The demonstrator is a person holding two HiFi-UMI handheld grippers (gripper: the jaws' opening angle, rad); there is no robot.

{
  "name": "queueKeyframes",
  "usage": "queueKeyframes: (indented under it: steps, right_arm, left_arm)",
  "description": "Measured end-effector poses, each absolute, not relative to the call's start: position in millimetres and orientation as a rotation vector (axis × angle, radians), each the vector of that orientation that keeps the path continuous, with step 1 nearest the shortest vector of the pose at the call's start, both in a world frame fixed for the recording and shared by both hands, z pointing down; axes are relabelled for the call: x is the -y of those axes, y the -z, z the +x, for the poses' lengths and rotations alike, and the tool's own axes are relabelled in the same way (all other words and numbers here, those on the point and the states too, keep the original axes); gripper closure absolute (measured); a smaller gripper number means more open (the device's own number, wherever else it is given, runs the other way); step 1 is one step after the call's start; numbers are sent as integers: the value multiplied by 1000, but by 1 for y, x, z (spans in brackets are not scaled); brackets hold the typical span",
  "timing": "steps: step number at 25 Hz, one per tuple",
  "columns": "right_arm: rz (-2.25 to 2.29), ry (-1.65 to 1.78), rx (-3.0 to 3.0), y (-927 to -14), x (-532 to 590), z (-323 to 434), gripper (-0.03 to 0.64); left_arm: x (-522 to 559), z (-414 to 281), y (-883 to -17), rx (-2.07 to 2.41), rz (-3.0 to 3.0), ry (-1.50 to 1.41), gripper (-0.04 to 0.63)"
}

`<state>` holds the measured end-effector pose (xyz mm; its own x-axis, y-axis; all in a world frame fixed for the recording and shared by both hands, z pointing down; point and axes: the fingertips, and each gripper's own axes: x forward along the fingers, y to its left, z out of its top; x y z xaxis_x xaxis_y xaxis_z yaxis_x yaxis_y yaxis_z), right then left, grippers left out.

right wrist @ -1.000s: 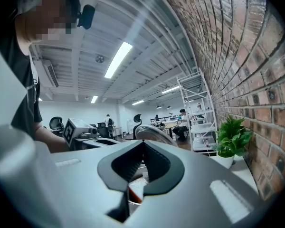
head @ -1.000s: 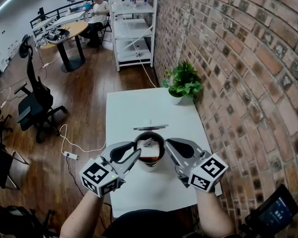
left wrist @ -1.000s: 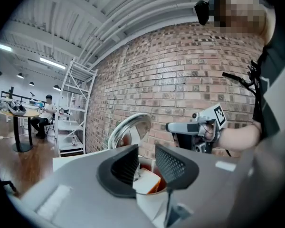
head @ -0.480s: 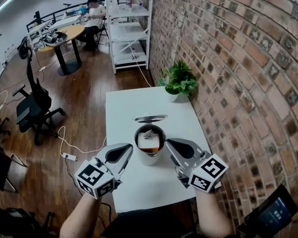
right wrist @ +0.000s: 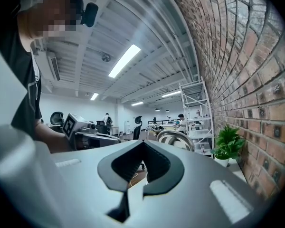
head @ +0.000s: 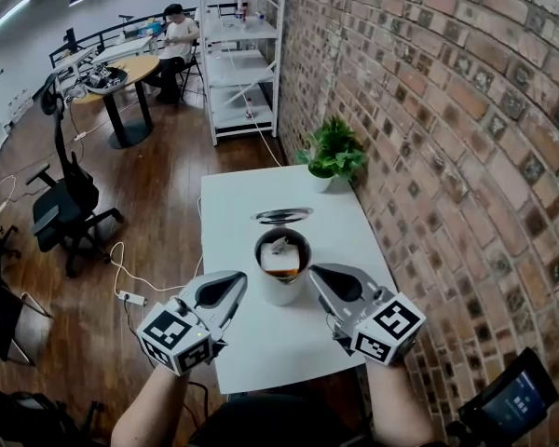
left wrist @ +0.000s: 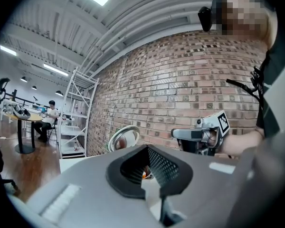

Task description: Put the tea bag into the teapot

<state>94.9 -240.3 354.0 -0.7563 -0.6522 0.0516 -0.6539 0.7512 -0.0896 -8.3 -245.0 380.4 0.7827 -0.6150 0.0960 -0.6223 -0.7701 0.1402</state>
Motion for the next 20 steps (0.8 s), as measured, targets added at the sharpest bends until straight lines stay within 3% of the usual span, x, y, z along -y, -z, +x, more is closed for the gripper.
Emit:
queueKeyframes:
  steps: [20]
  right_arm:
    - [1114, -148, 2918, -351, 233, 96, 615]
  left_arm:
    - [238, -6, -380, 971, 2810, -80, 591]
